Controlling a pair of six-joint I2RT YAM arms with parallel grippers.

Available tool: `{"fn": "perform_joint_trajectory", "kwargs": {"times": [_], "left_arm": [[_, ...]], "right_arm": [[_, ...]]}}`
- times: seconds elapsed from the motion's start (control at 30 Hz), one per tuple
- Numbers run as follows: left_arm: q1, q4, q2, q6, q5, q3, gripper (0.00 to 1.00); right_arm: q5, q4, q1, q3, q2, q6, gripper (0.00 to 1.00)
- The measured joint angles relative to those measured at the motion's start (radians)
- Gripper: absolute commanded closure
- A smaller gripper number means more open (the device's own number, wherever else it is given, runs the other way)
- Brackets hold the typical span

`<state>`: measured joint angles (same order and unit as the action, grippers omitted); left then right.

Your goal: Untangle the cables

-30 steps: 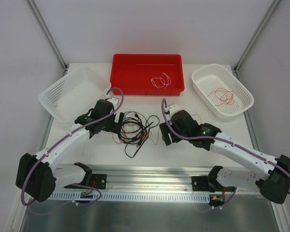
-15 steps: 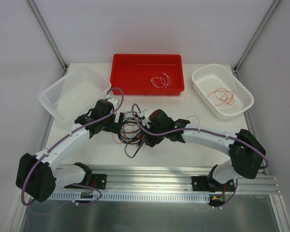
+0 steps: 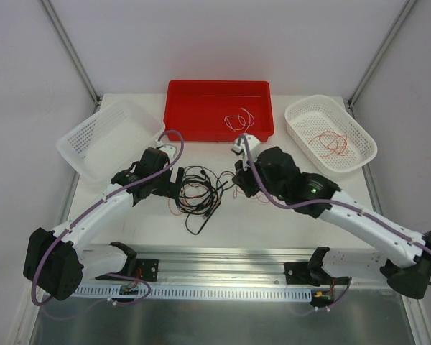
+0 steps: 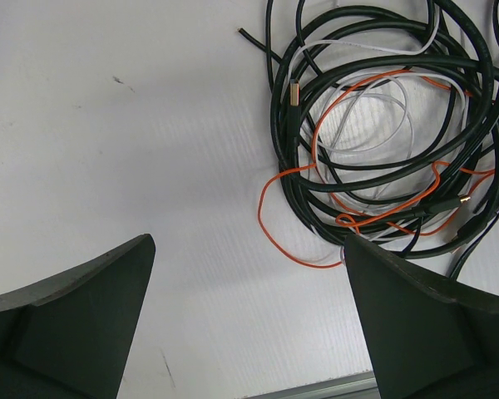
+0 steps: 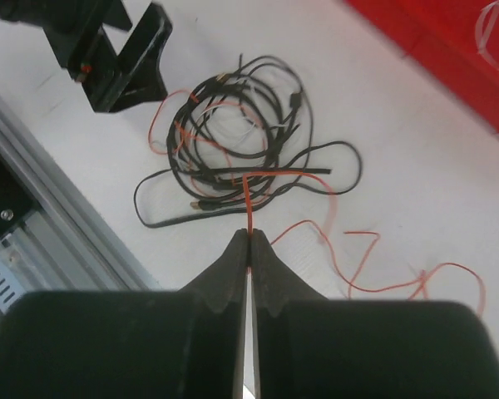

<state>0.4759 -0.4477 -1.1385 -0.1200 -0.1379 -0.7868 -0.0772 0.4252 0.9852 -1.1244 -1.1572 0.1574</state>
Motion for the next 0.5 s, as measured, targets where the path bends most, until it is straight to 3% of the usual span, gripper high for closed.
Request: {"fn": "perform_joint_trajectory", "kwargs": {"times": [0.17,0.3,0.5], "left_arm": [[0.000,-0.001,0.000,0.000,0.000,0.000,0.01],[0.000,-0.001,0.000,0.000,0.000,0.000,0.01],[0.000,-0.001,0.000,0.000,0.000,0.000,0.01]], "right_arm": [[-0.118,0.049,-0.030,-0.018,0.163,0.004,0.99],[-0.179,0.041,-0.106,0.071,0.229,-0.025,0.98],[-0.205,0.019,-0.214,0.286,0.171,-0.105,0.92]]}}
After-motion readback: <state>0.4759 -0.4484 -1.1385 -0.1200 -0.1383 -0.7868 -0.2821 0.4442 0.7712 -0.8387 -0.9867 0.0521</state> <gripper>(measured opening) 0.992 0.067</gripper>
